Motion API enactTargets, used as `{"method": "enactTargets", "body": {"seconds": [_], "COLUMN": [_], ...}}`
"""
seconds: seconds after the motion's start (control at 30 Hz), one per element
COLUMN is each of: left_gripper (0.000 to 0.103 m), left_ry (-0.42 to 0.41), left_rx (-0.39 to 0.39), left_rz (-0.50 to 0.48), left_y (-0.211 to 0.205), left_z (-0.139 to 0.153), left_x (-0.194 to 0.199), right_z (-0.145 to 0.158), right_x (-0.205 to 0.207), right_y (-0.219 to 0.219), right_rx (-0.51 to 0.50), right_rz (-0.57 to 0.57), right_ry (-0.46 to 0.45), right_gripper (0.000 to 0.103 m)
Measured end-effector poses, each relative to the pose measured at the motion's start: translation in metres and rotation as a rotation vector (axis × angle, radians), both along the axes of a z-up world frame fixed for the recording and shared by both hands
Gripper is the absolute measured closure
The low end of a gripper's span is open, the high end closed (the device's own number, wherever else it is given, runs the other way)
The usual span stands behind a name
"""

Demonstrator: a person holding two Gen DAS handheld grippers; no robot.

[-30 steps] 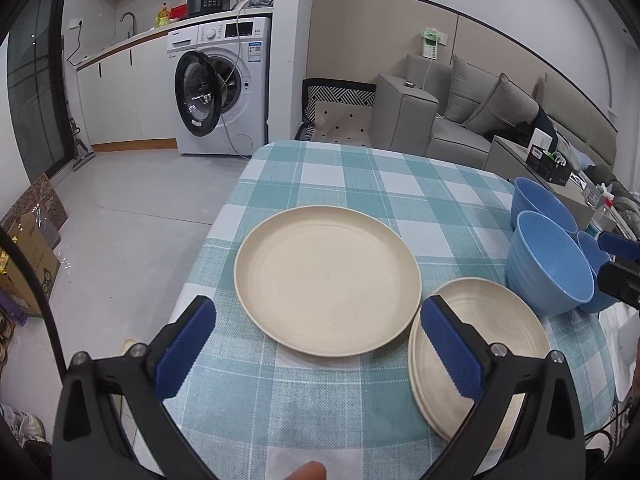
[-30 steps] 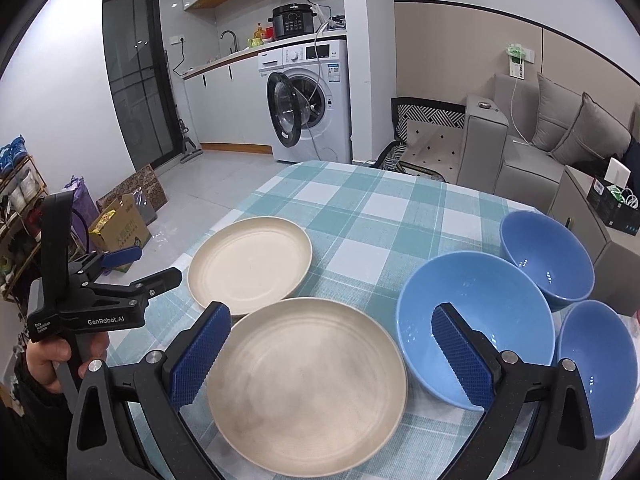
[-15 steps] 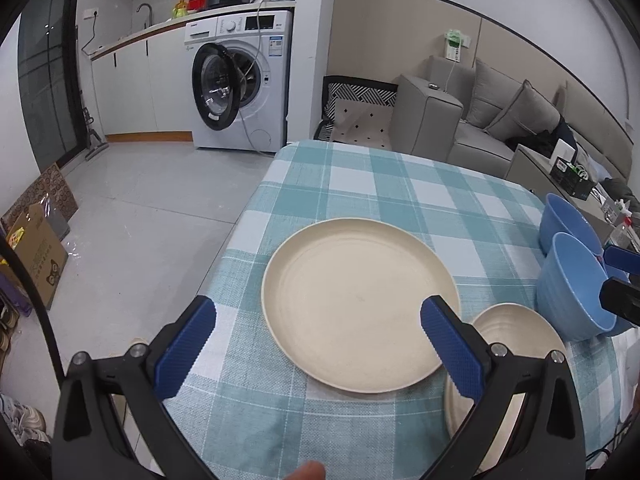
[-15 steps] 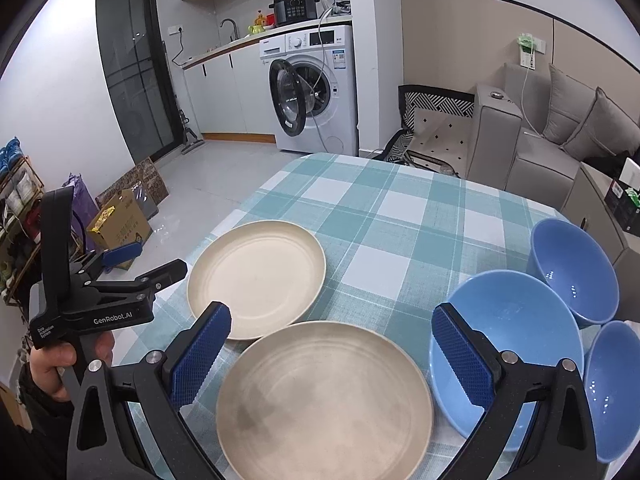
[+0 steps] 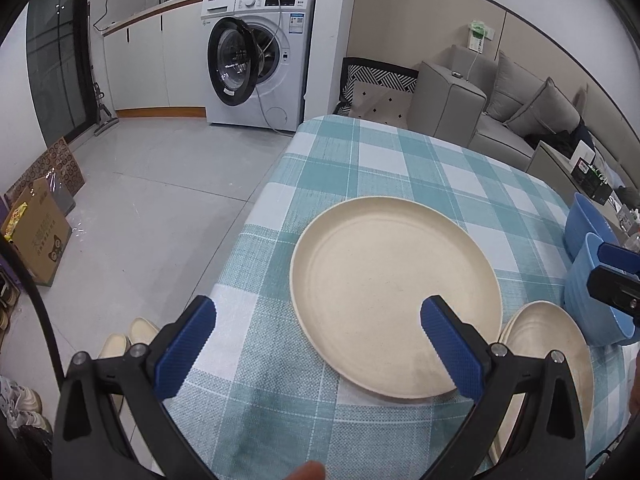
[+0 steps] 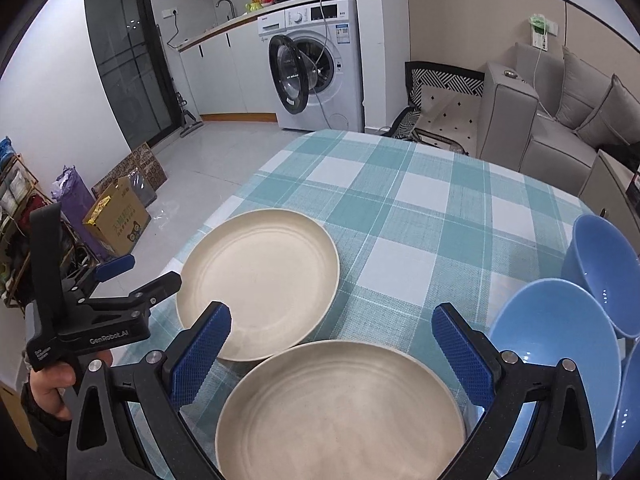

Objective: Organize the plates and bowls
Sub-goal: 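Pull both grippers back and move them to the other cream plate's rim, then close both grippers on the cream plate rim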

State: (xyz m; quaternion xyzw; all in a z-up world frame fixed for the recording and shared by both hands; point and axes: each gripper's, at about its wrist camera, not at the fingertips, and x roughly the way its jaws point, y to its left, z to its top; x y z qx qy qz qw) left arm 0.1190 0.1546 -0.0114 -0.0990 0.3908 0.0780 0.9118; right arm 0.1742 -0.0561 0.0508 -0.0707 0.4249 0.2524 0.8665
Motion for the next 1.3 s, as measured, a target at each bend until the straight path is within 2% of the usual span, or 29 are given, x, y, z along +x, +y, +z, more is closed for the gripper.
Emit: {"method": "enactTargets", "body": {"seconds": [0.47,1.1,1.17,1.2,1.23,1.27,1.3], "left_gripper": [0.000,0.004,0.004,0.009,0.013,0.014,0.014], "left_ry": [0.060,0.081,0.082,0.084,0.087,0.091,0.094], "left_rx": [-0.001,-0.062,-0.062,-0.061,-0.064,-0.067,-0.070], "left_rz": [0.019,-0.025,-0.028,-0.028,-0.031,-0.034,-0.035], "left_y": [0.011,0.014,0.013,0.013,0.013,0.012,0.012], "left_z": [-0.026,-0.041,-0.041,-0.042,-0.042,-0.043,-0.043], "left_x": [0.012,0.016,0.016,0.016,0.016,0.017,0.017], "right_z": [-0.055,-0.093,-0.096,-0.096,-0.098,-0.099,-0.101], "right_x": [0.040,0.059,0.061,0.062,0.062,0.062,0.062], "right_y": [0.023,0.050,0.052,0.052,0.053,0.054,0.054], "right_rx": [-0.031,-0.068,-0.071,-0.075,-0.082,-0.088,-0.091], "right_rz": [-0.029,0.012,0.016,0.018,0.021,0.023,0.025], "right_ry": [0.089,0.181,0.186,0.188,0.193,0.196,0.198], "right_gripper": [0.001,0.002,0.009,0.013,0.021,0.026,0.027]}}
